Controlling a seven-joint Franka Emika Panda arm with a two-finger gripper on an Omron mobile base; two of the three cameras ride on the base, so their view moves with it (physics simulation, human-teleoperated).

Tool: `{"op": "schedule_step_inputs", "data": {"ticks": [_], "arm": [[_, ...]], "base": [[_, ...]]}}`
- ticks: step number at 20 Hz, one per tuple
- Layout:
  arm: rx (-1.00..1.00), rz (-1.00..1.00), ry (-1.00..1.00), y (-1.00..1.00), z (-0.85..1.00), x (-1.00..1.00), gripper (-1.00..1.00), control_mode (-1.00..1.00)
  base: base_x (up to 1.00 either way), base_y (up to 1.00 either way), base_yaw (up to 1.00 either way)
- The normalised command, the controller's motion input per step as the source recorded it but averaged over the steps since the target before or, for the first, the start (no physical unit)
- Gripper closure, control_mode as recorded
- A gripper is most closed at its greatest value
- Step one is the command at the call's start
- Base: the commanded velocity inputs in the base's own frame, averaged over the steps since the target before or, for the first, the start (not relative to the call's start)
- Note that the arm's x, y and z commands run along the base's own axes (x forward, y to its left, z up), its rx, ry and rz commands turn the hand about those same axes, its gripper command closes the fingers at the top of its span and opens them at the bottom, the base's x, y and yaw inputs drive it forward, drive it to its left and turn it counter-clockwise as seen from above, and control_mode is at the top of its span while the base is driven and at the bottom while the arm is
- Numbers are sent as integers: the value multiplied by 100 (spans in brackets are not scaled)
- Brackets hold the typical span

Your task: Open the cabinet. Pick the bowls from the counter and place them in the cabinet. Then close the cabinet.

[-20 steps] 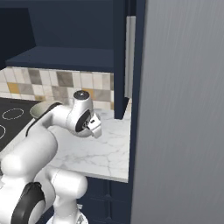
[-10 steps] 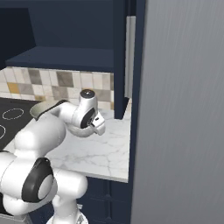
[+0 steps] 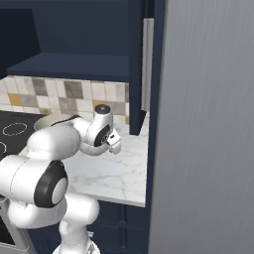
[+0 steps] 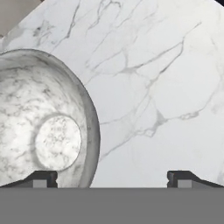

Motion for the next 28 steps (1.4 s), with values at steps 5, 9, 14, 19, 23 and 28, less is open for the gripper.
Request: {"op": "schedule_step_inputs", "data": {"ticks": [5,9,14,19,23,28], "arm": [[0,0,0,4,-24,27,-100,-100],[0,0,-2,0,-20,29,-100,-100],[0,0,0,3,-24,24,-100,-100],[0,0,-2,7,-23,23,-100,-100],[0,0,-1,23,-18,11,100,-100],[0,0,-1,9,-7,0,100,-100]], "base": [[0,0,0],[0,0,0],[0,0,0],[0,0,0],[0,0,0],[0,0,0]]}}
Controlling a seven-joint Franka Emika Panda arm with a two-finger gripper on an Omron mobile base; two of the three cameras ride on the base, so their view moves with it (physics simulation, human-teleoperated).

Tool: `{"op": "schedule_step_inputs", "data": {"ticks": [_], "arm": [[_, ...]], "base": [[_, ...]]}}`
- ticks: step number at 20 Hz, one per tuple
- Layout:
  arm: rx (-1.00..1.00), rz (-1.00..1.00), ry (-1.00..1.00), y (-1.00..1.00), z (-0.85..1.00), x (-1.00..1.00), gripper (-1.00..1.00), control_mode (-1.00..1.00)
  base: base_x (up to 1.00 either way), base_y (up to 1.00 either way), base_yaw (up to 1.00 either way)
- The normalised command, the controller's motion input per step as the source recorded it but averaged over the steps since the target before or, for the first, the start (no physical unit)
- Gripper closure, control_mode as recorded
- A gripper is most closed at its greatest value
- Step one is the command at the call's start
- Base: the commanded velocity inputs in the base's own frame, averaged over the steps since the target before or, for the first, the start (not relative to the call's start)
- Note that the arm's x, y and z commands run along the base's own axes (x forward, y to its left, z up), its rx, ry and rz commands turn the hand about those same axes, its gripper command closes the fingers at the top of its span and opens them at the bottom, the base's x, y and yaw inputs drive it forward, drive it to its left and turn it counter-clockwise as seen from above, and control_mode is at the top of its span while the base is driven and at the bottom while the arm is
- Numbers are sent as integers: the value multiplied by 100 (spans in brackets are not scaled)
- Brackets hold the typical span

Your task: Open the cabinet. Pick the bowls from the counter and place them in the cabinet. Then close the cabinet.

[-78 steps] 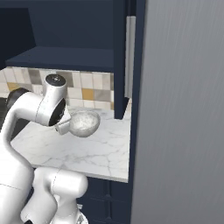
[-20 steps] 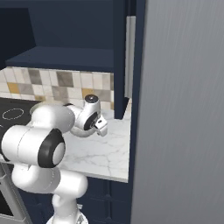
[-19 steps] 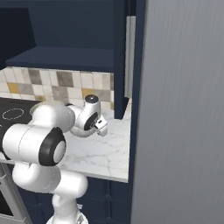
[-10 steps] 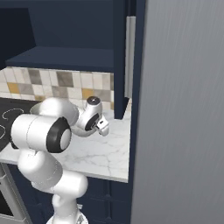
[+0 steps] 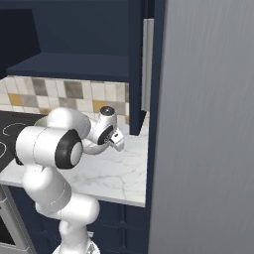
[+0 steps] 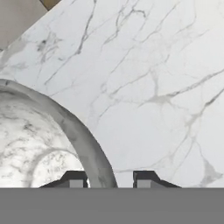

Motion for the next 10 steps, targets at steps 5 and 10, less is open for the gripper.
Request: {"op": "schedule_step_inputs", "data": {"ticks": [5,10], "arm": [[0,0,-2,9,-14,0,100,-100],[1,-25,0,-31,-8,-11,100,-100]], "base": [[0,0,0],[0,0,0]]}}
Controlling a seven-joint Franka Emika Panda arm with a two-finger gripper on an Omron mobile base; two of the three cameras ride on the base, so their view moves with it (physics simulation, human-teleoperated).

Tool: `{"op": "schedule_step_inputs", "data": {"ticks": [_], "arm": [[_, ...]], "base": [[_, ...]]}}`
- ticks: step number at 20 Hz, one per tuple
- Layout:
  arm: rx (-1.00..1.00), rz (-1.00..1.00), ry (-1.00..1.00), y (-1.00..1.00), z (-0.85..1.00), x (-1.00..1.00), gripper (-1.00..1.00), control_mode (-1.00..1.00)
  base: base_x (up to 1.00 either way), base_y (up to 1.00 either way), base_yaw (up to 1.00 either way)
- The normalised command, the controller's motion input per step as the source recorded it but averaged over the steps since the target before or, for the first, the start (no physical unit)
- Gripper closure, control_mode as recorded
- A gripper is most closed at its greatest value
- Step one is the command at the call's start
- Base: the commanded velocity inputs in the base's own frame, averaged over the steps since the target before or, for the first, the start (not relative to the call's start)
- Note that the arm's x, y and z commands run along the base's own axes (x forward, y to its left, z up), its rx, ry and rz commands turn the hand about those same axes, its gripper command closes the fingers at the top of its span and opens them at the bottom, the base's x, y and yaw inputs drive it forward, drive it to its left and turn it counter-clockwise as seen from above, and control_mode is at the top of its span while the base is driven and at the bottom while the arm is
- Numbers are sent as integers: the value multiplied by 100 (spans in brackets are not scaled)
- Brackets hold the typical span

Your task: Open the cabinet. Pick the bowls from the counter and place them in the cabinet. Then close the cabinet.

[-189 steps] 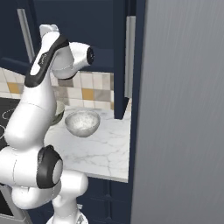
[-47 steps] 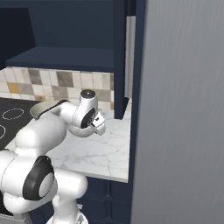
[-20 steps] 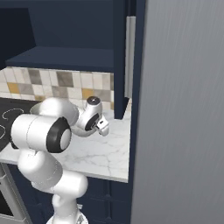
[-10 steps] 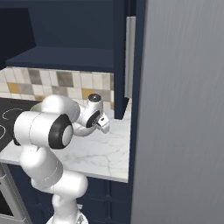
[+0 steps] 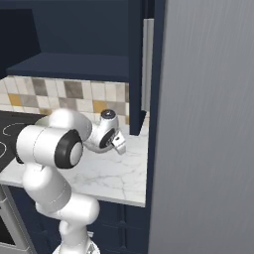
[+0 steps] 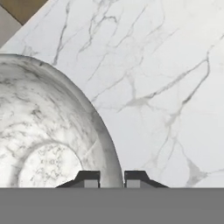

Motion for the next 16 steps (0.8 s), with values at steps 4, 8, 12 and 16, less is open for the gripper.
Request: {"op": "schedule_step_inputs", "data": {"ticks": [4,8,12,16], "arm": [[5,-36,-5,-31,26,-43,100,-100],[5,-30,-13,-4,47,-81,100,-100],[0,-10,-12,16,76,-51,100,-100],[0,0,1,1,100,-18,100,-100]], "base": [[0,0,0],[0,0,0],[0,0,0],[0,0,0]]}}
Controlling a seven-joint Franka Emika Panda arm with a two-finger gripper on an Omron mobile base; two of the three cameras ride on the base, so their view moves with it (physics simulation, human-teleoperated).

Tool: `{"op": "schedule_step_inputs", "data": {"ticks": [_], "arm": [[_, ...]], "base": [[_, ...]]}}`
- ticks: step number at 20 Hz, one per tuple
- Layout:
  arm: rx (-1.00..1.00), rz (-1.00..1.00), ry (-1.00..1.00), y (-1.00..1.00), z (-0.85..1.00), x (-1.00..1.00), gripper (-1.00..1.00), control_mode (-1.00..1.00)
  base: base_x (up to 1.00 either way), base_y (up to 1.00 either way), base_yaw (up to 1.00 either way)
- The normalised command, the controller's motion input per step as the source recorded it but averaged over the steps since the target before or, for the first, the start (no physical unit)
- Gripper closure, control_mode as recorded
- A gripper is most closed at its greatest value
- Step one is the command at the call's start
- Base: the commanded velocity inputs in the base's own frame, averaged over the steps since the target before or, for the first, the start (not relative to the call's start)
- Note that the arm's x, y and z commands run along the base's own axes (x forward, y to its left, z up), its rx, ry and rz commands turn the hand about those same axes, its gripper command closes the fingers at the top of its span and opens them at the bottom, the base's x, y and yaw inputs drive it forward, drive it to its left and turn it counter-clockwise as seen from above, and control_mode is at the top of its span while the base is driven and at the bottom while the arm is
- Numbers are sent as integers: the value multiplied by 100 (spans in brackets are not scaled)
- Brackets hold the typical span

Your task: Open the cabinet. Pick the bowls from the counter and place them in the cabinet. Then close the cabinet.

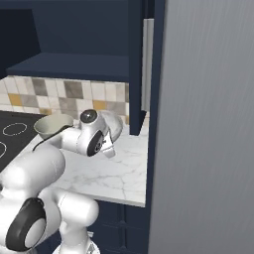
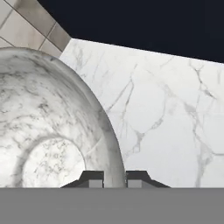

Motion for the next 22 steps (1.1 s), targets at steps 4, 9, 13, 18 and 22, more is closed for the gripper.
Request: {"op": "schedule_step_inputs", "data": {"ticks": [4,9,13,18,22], "arm": [[0,0,23,-1,84,-15,100,-100],[0,0,34,-9,57,-36,100,-100],[0,-2,24,-16,37,-41,100,-100],[0,-2,4,-33,29,-76,100,-100],[0,-2,-22,-21,31,-100,100,-100]], "base": [[0,0,0],[0,0,0],[0,0,0],[0,0,0],[0,0,0]]}}
